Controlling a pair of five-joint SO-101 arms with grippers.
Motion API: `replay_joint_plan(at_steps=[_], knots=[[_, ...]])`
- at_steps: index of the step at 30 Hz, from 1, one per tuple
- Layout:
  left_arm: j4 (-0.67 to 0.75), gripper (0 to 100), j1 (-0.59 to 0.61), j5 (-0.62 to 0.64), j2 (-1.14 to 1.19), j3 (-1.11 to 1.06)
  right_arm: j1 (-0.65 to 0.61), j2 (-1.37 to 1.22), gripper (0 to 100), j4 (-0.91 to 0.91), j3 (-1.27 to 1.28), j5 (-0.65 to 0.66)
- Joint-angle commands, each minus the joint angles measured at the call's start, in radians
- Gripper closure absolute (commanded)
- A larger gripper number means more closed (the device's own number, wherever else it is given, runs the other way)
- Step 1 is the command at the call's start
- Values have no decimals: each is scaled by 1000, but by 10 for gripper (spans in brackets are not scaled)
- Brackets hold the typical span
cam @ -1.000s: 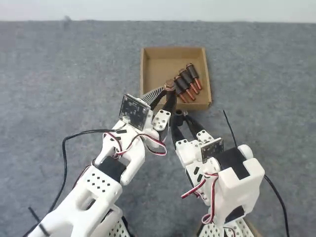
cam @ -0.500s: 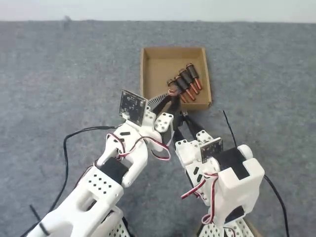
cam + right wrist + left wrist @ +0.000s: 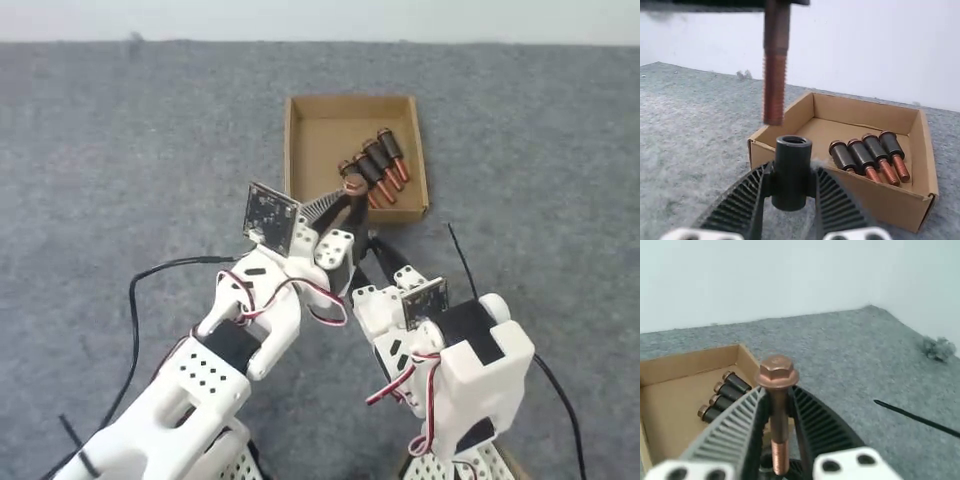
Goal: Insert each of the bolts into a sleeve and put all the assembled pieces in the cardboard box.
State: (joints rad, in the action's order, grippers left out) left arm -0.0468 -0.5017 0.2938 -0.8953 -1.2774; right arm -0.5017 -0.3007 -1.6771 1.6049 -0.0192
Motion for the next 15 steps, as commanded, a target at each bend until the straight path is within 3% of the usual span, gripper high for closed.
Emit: replay_joint_plan(at_steps=[1, 10, 15], knots=[[40, 988, 15, 9, -40, 74, -12, 53, 991, 4, 29, 11], [46, 988, 12, 9, 193, 191, -8, 53, 991, 4, 29, 11], [48, 988, 2, 9, 198, 189, -7, 53, 991, 4, 29, 11]])
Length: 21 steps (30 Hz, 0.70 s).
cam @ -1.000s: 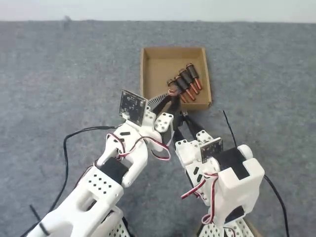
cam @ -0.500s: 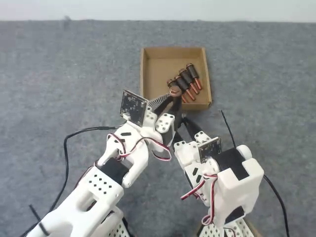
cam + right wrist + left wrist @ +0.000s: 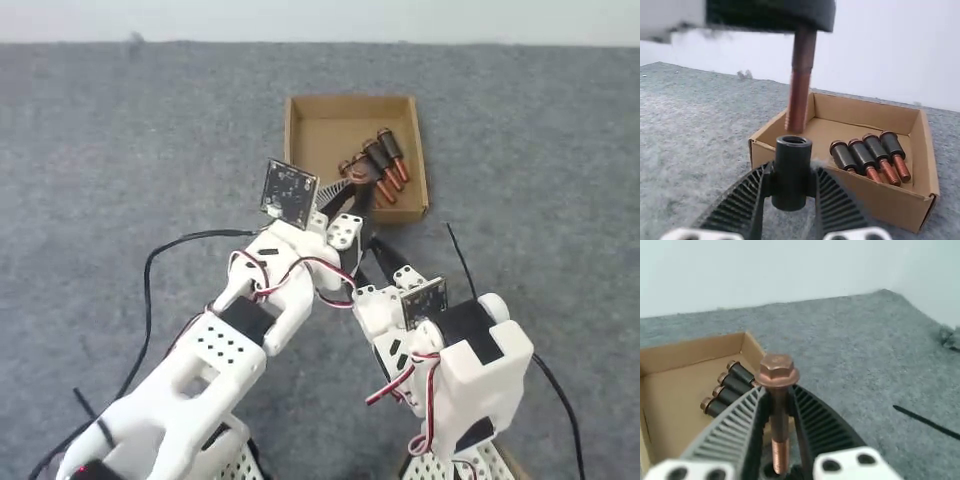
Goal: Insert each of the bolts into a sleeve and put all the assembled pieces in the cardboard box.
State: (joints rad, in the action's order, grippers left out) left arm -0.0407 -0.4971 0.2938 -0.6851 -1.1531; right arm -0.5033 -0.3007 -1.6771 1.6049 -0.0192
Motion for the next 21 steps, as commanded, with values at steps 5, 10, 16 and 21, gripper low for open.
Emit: replay_joint_plan(at_steps=[5, 10, 16, 21], knots=[[41, 988, -2, 9, -11, 56, -5, 53, 991, 4, 29, 11], [43, 988, 15, 9, -11, 33, -5, 54, 991, 4, 31, 14], [160, 989, 20, 9, -11, -50, -4, 56, 991, 4, 31, 17], [173, 989, 20, 8, -11, -59, -4, 59, 991, 4, 32, 17]])
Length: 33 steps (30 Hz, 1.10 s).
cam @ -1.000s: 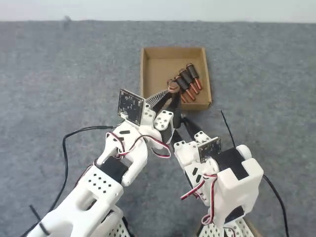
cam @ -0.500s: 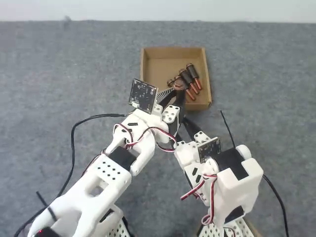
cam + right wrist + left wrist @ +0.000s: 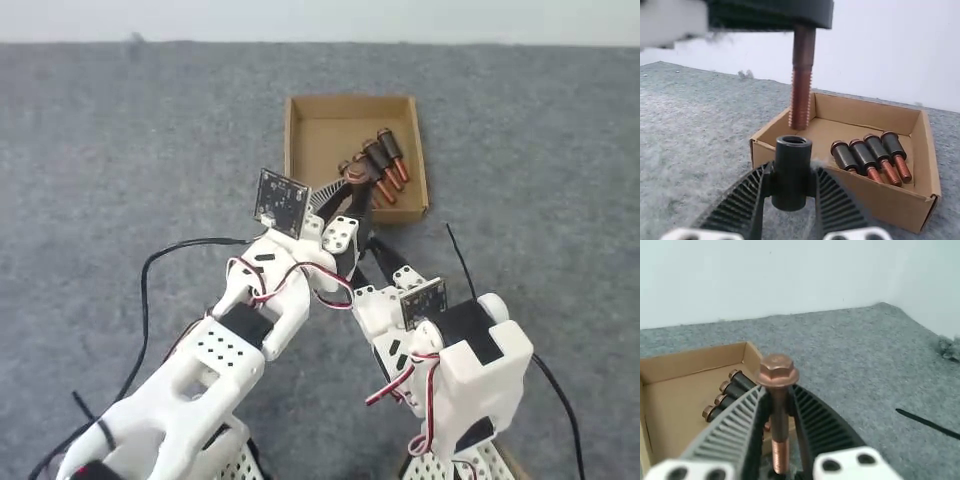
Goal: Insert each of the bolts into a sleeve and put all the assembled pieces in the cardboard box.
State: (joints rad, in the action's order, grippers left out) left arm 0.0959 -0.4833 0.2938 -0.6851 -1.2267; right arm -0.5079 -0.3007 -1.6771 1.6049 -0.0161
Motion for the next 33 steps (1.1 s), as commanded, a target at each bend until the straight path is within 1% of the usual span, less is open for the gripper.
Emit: replay_joint_plan(at_steps=[1, 9, 13, 17, 23, 27, 33], knots=[[37, 989, 6, 8, -9, 13, 1, 59, 991, 4, 32, 14], [32, 989, 6, 8, -6, 7, 2, 56, 991, -30, 32, 14], [41, 989, 2, 6, 61, 15, 2, 54, 991, -31, 32, 14], [121, 989, 5, 6, 117, 10, 2, 53, 991, -28, 31, 15], [120, 989, 2, 6, 120, 8, 2, 53, 991, -28, 31, 17], [118, 989, 2, 8, 120, 5, 27, 61, 991, -31, 31, 17], [121, 989, 0, 5, 120, -36, 30, 62, 991, -33, 28, 17]])
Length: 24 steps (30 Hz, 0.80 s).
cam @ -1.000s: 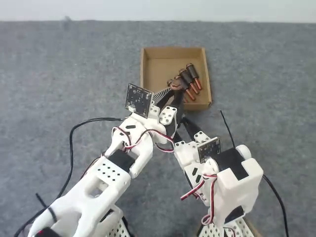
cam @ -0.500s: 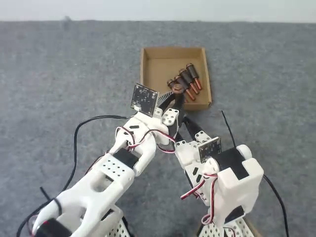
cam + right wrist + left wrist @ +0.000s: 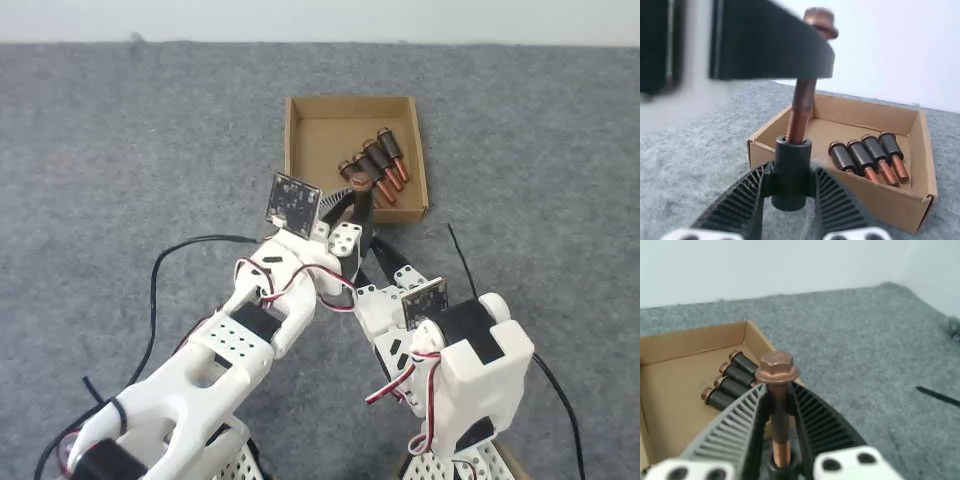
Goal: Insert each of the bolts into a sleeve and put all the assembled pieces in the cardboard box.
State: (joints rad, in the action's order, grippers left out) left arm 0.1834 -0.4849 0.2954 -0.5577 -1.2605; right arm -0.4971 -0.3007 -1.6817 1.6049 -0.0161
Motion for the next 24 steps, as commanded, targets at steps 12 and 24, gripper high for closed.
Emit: replay_joint_plan(at_steps=[12, 24], knots=[[31, 989, 9, 2, -3, -47, 28, 62, 991, -28, 32, 17], [35, 987, 0, 0, -2, -125, 39, 62, 991, -53, 34, 17]])
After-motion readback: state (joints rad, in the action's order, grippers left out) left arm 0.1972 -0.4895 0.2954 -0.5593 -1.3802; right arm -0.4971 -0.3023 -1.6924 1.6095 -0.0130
